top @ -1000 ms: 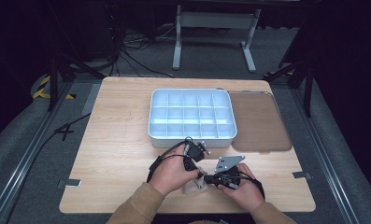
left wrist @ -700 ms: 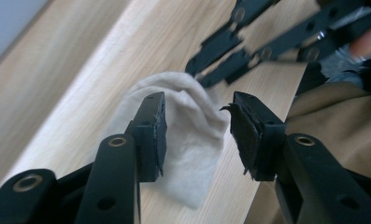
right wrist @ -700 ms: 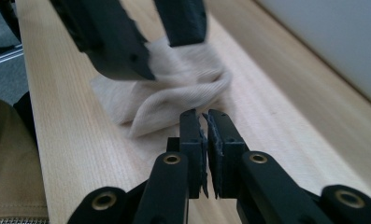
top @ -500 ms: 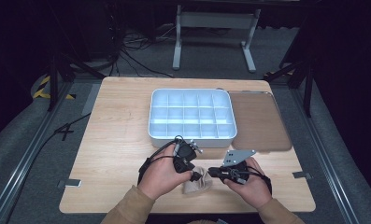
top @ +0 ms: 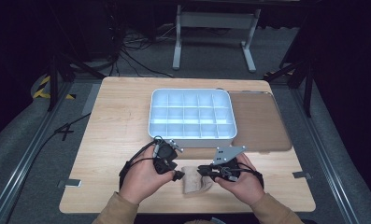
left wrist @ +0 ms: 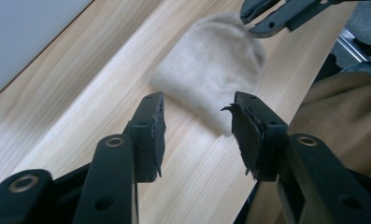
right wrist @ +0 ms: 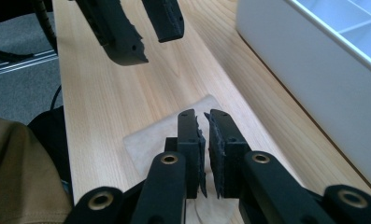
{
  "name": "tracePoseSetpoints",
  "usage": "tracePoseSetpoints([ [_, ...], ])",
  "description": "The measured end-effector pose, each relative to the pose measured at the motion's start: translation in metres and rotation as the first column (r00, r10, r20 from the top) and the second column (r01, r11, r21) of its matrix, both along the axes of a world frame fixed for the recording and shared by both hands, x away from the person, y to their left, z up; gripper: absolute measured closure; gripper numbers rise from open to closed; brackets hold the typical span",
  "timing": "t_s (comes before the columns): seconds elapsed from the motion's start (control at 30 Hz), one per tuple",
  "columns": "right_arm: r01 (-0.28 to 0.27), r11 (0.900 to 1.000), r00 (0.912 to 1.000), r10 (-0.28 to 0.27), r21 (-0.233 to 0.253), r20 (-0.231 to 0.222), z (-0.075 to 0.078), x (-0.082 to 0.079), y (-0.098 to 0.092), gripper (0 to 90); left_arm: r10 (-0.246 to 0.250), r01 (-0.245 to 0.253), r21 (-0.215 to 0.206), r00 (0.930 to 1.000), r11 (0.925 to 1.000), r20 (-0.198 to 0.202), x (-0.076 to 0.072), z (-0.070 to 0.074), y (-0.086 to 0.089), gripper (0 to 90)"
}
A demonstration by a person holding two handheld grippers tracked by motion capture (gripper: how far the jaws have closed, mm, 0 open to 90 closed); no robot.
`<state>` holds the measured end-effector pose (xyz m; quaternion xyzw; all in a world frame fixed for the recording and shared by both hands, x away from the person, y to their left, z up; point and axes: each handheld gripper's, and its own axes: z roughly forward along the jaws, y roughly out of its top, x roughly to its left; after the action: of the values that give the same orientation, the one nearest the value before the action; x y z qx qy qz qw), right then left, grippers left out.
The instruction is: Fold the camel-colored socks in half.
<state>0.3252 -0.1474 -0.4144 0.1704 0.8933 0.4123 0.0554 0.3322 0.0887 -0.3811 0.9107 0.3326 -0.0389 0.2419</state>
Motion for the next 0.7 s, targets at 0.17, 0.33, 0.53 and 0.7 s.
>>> tracePoseSetpoints([
  [0.17,-0.03,0.999,0.9995,0.03,-0.014,-0.01,-0.002,0.001,0.011,83.8,0.029,-0.029,0.005,0.9995,0.9996,-0.01,-0.003,-0.002,0.008,55.2],
  [0.33,-0.052,0.997,0.9985,0.051,-0.05,-0.017,-0.009,0.002,0.019,83.8,0.052,-0.052,0.012,0.9984,0.9986,-0.024,-0.003,-0.005,0.014,55.3],
  [0.53,-0.04,0.996,0.9989,0.038,-0.074,-0.029,-0.013,0.003,0.016,83.5,0.046,-0.045,0.015,0.9985,0.9989,-0.029,0.0,-0.008,0.014,55.3],
  [0.7,-0.023,0.996,0.9993,0.021,-0.087,-0.032,-0.014,0.003,0.011,83.1,0.035,-0.034,0.021,0.9988,0.9992,-0.035,0.003,-0.008,0.01,54.6],
])
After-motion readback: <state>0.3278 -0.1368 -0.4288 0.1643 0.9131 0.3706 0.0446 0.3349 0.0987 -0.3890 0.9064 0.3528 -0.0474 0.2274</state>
